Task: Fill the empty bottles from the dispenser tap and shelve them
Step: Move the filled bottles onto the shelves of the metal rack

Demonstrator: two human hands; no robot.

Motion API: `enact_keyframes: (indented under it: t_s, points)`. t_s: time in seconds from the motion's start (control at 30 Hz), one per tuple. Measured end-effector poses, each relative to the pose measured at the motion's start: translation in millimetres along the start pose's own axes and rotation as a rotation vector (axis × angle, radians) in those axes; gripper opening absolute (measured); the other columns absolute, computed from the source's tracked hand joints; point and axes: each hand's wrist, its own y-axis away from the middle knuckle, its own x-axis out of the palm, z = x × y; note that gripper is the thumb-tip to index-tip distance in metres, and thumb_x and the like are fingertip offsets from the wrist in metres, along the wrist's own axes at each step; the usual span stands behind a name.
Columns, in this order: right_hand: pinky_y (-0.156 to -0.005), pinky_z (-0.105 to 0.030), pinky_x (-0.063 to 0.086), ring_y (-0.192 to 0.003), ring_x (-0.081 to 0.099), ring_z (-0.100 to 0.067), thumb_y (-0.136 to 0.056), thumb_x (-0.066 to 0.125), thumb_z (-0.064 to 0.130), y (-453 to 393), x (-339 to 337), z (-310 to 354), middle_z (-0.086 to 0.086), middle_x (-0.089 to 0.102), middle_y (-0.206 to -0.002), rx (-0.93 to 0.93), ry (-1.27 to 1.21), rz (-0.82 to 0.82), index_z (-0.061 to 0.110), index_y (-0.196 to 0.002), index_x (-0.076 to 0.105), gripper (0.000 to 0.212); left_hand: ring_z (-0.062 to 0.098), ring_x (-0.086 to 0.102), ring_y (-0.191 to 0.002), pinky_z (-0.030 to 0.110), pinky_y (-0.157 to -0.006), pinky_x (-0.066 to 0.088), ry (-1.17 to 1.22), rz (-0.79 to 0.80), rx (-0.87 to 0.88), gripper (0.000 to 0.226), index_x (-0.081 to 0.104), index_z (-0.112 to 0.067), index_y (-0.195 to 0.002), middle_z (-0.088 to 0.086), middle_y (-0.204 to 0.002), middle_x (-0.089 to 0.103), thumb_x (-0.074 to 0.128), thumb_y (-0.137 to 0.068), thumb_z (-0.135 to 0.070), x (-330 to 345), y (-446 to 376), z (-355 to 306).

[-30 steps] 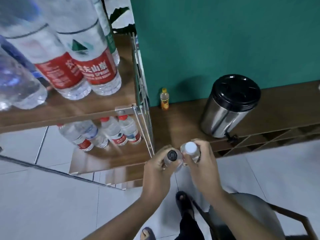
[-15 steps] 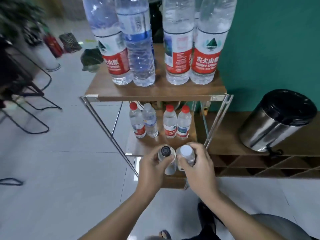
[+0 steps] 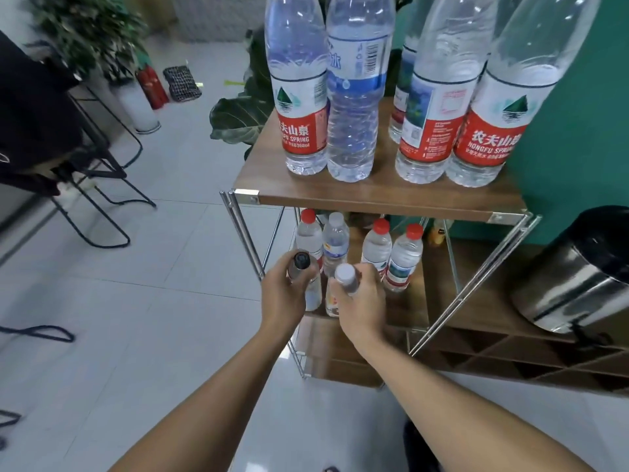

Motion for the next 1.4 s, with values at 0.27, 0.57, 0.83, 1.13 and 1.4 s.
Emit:
enact_keyframes:
  t_s: [0.27,0.57,0.83,1.13,1.4]
  points:
    - [-0.073,-0.007,0.037,-0.103,0.062,-0.011,-0.094,0.087,0.035,-8.0,3.5,5.4,0.006,0.068,-0.119,-0.01,0.023,0.003,0.02,-0.124,0.057,0.045,0.011,0.072,-0.097,0.042,-0.087,0.062,-0.056,0.009,0.041,0.017,0.079,-0.021,-0.115,-0.012,-0.104,0.08,0.084,-0.1,-0.019,13.5,-16.8,6.5]
    - [-0.082,-0.028,0.057,-0.108,0.064,-0.01,-0.091,0.087,0.046,-12.5,-24.9,-5.1,0.011,0.068,-0.123,-0.056,0.087,0.142,0.032,-0.124,0.054,0.049,0.005,0.059,-0.143,0.03,-0.111,0.054,-0.025,0.046,-0.144,0.073,0.049,-0.028,-0.166,-0.02,-0.159,0.06,0.084,-0.102,-0.03,1.0,10.8,12.5]
    - [-0.083,-0.044,0.061,-0.094,0.073,-0.01,-0.103,0.076,0.03,24.9,-96.6,-38.8,0.016,0.073,-0.096,-0.134,-0.059,0.188,0.031,-0.104,0.069,0.008,0.005,0.076,-0.102,0.044,-0.098,0.063,-0.02,0.074,-0.299,0.013,0.072,-0.03,-0.115,-0.012,-0.107,0.08,0.078,-0.105,-0.026,38.2,93.2,7.2]
    - [-0.072,-0.04,0.058,-0.08,0.071,-0.019,-0.114,0.056,0.024,20.8,-224.9,-86.5,0.011,0.071,-0.086,-0.087,-0.118,-0.016,0.026,-0.1,0.071,0.021,0.025,0.067,-0.079,0.054,-0.078,0.063,0.174,0.61,-0.284,0.031,0.073,-0.011,-0.093,0.015,-0.086,0.073,0.061,-0.115,-0.028,200.8,132.1,-43.3]
    - [-0.087,-0.035,0.06,-0.105,0.072,-0.011,-0.115,0.057,0.027,-93.9,-308.1,-170.5,0.013,0.073,-0.108,0.061,-0.094,-0.06,0.032,-0.115,0.071,0.015,0.021,0.077,-0.086,0.035,-0.08,0.065,0.275,0.455,-0.397,0.028,0.074,0.0,-0.106,0.02,-0.096,0.078,0.055,-0.118,-0.017,372.6,102.6,-85.5]
